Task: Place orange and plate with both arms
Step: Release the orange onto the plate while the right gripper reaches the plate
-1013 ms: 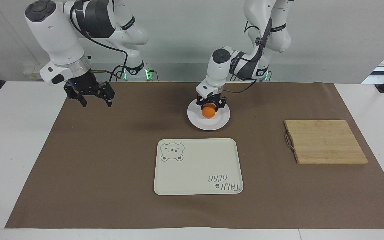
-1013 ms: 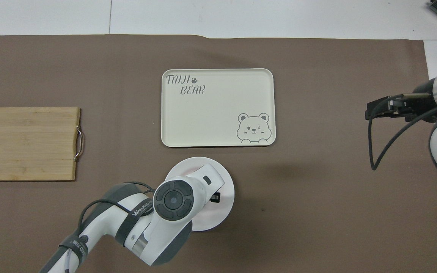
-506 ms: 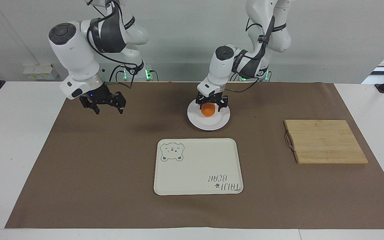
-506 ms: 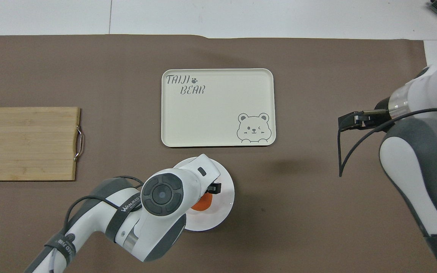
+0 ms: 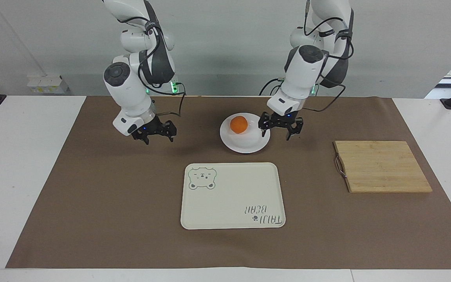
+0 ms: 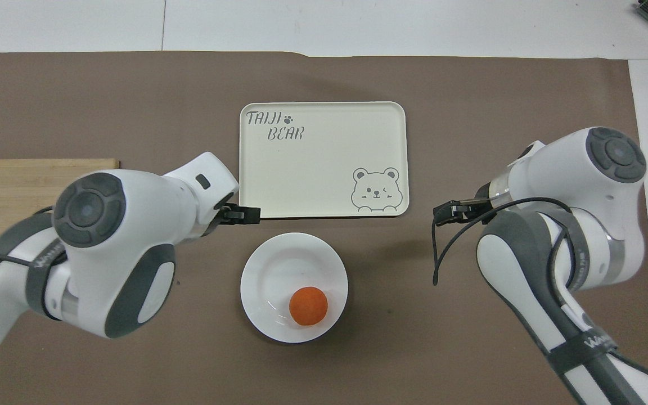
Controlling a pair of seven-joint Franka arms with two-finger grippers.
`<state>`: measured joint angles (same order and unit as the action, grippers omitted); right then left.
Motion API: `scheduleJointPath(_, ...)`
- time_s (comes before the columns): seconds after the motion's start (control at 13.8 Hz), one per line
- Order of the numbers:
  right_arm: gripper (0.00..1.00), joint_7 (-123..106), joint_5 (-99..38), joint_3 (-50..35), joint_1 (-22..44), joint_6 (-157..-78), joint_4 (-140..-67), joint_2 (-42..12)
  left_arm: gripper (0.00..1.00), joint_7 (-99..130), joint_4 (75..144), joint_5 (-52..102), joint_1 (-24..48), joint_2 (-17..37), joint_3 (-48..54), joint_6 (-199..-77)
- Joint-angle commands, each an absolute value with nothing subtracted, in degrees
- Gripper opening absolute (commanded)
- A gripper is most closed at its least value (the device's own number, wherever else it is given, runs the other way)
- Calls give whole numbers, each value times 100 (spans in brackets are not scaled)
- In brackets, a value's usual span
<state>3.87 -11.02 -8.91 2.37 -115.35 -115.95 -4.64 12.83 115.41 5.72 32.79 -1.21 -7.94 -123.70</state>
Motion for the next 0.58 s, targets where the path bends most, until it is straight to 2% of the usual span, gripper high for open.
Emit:
scheduleJointPath(0.0, 100, -138, -1938, -896, 438, -11663, -11829, -536, 100, 653, 10726, 510, 2736, -114, -729, -11377)
scheduleJointPath(0.29, 100, -746, -3310, -896, 887, -11978, -12163, -755, 100, -8, 9802, 2, 1962, -123, -756, -10487)
scheduleJointPath(0.51, 100, -1387, -4549, -896, 1290, -12645, -12672, -843, 100, -754, 9125, 0, 1312, -97, -756, -9715)
